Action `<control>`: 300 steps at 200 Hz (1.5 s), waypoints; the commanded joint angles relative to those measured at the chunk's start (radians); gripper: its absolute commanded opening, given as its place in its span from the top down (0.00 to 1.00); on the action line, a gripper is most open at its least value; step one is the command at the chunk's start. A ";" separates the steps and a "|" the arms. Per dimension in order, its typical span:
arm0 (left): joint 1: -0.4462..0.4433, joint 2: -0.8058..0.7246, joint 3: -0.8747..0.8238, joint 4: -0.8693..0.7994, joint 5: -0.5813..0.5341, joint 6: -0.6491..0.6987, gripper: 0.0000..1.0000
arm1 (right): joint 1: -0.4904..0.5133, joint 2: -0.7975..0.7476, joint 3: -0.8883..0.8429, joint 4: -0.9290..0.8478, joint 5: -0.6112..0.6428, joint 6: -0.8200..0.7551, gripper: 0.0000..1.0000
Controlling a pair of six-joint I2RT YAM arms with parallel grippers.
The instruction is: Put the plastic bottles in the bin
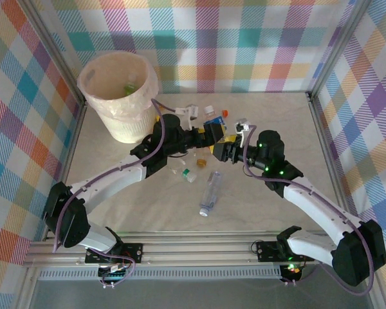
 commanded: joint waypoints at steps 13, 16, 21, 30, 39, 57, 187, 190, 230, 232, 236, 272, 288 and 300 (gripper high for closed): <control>-0.007 0.045 0.020 0.117 0.025 -0.008 0.15 | 0.027 0.011 0.031 0.068 -0.064 0.014 0.50; -0.008 0.047 0.020 0.126 0.028 -0.010 0.16 | 0.028 0.012 0.031 0.068 -0.063 0.014 0.50; -0.008 0.055 0.019 0.138 0.035 -0.015 0.20 | 0.030 0.013 0.031 0.065 -0.055 0.019 0.50; -0.008 0.063 0.019 0.157 0.045 -0.023 0.29 | 0.030 0.015 0.035 0.051 -0.025 0.035 0.50; -0.007 0.071 0.017 0.173 0.054 -0.033 0.37 | 0.029 0.017 0.030 0.055 -0.022 0.037 0.50; -0.007 0.070 -0.001 0.203 0.045 -0.044 0.45 | 0.030 0.028 0.029 0.071 -0.040 0.049 0.47; -0.005 0.030 0.015 -0.024 -0.181 0.054 0.46 | 0.029 -0.049 0.079 -0.190 0.085 -0.105 0.00; -0.005 0.028 0.014 -0.029 -0.188 0.055 0.46 | 0.029 -0.054 0.077 -0.193 0.095 -0.106 0.00; 0.007 -0.007 -0.012 -0.063 -0.276 0.056 0.46 | 0.030 -0.105 0.047 -0.178 0.296 -0.118 0.00; 0.008 -0.009 -0.012 -0.065 -0.278 0.055 0.46 | 0.030 -0.108 0.047 -0.177 0.306 -0.119 0.00; 0.011 -0.012 -0.012 -0.070 -0.282 0.056 0.46 | 0.030 -0.110 0.046 -0.178 0.322 -0.122 0.00; 0.036 -0.046 -0.012 -0.132 -0.320 0.087 0.47 | 0.029 -0.118 0.056 -0.217 0.464 -0.106 0.00; 0.049 -0.068 -0.009 -0.170 -0.350 0.111 0.47 | 0.030 -0.118 0.050 -0.210 0.504 -0.086 0.00; 0.062 -0.083 -0.002 -0.201 -0.367 0.128 0.48 | 0.030 -0.114 0.047 -0.203 0.529 -0.074 0.00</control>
